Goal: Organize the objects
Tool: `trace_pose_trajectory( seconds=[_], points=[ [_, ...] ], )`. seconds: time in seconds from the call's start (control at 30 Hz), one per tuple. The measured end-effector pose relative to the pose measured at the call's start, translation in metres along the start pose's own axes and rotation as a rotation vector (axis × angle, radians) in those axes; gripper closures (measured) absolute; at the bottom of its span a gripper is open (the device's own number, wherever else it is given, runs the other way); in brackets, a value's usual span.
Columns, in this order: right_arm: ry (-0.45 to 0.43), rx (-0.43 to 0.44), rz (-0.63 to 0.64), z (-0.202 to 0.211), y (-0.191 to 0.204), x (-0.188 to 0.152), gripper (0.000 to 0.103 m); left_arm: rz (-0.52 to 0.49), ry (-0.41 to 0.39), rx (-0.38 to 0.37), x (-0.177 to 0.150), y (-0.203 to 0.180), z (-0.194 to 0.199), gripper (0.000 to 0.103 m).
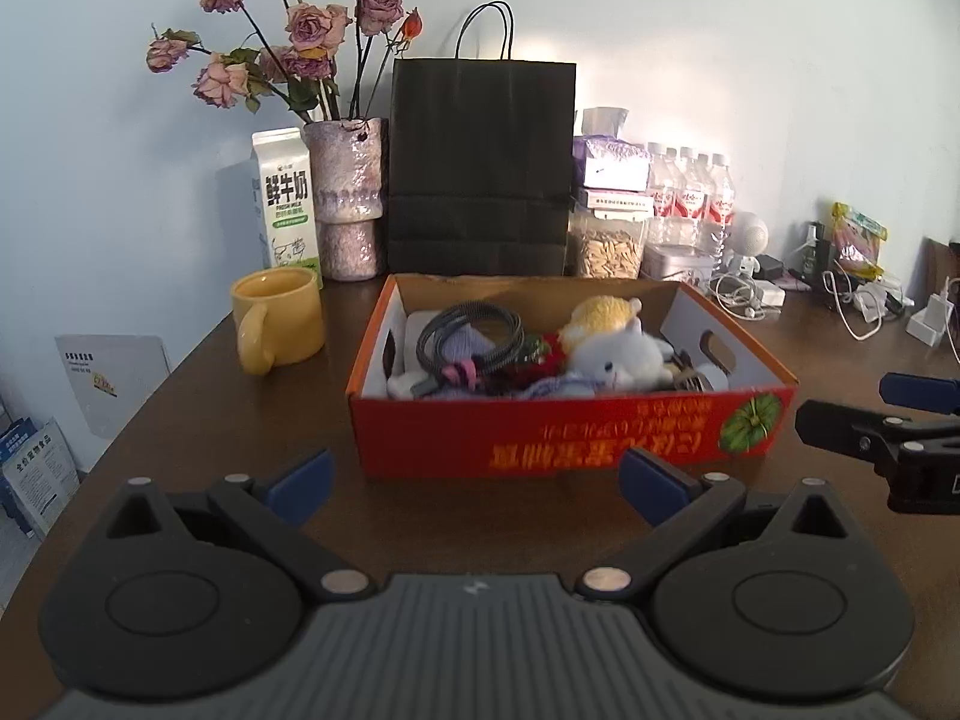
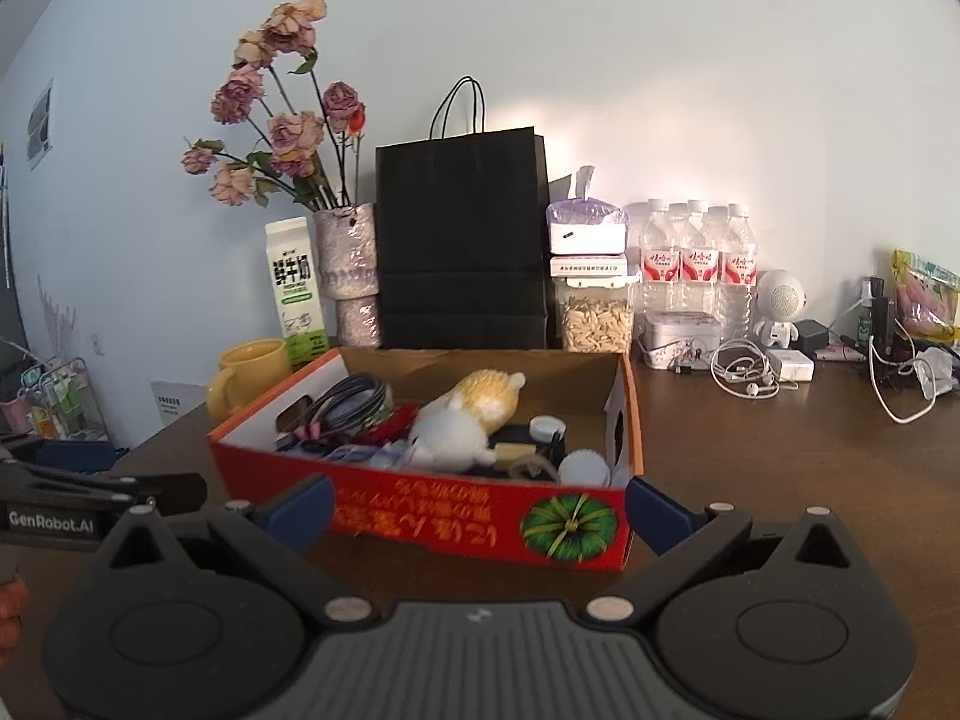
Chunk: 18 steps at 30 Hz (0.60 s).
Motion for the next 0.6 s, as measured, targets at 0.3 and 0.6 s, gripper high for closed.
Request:
trace_pose_trajectory(
  seconds=[0.3,0.6],
  points=[
    [0.041,-0.006,-0.003,0.029,0.019,-0.034,0.0,0.016,0.02,0.007,-0.035,0.007,0.034,0.0],
    [0.034,-0.012,0.001,0.046,0.025,-0.037,0.0,0.025,0.014,0.006,-0.044,0.008,0.051,0.0]
  ],
)
Point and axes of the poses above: each gripper's, at about its wrist camera, not at the fingertips, and z roughly against the way its jaws point, y to its left, x to its top, the point moved 4 cm from there along -z, roughly the way its jaws point, and after that the axes turned 8 degrees about y, right-handed, at the moved point
